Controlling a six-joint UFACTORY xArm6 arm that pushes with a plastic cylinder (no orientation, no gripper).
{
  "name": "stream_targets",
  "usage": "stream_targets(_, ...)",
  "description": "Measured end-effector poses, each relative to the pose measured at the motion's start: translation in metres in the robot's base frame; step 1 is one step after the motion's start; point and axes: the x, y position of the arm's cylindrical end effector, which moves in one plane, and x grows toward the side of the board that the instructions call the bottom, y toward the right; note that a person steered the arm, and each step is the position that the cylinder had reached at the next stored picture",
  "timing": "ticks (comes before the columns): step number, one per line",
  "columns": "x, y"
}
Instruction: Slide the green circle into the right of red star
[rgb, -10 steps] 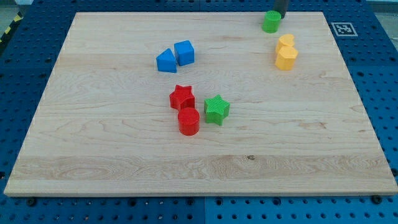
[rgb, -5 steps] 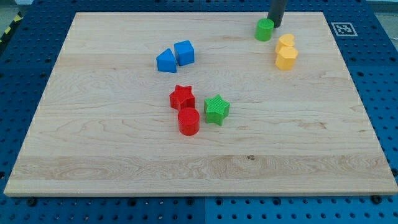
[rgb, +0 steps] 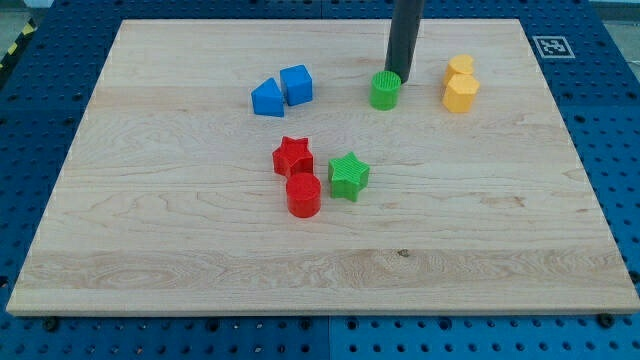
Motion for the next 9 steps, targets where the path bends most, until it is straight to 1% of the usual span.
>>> stream_targets(2,0.037,-0.009)
stream_targets(3,0.044,-0.022)
stream_targets(5,0.061,-0.062)
stream_targets(7,0.088,-0.093)
stream_targets(9,0.073,-0.15)
